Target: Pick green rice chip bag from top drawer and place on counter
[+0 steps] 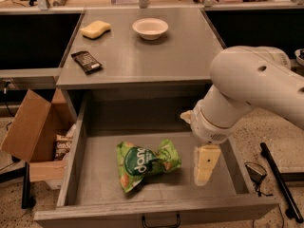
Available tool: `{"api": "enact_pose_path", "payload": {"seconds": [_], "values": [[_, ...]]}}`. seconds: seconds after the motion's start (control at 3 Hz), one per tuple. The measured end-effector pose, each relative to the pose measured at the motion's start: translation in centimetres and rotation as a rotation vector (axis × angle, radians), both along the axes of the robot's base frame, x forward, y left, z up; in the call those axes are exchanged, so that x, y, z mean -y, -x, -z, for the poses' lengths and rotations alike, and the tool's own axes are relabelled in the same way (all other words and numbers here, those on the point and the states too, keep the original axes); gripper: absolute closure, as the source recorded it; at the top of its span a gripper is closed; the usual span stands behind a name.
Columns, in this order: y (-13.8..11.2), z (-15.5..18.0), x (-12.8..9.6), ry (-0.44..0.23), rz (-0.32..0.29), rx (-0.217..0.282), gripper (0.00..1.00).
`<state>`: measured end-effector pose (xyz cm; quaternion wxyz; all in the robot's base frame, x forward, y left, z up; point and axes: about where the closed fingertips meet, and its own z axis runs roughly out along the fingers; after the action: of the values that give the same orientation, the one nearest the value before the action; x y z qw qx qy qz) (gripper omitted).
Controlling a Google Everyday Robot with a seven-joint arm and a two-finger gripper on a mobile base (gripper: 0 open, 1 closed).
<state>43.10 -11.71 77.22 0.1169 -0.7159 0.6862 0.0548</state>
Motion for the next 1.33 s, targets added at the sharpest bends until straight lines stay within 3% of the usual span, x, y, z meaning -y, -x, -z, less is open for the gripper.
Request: {"api": "enact_pose_path", "payload": {"seconds": [0.33,1.0,1.33], "values": [[-0.6,1.4,-0.6,-0.003,-0.014,0.005,0.0],[-3.1,7.7,-4.6,-0.004,-0.155,0.028,0.0],[-4.0,10.6,-5.9,0.006,-0.196,0.025,0.0]]}}
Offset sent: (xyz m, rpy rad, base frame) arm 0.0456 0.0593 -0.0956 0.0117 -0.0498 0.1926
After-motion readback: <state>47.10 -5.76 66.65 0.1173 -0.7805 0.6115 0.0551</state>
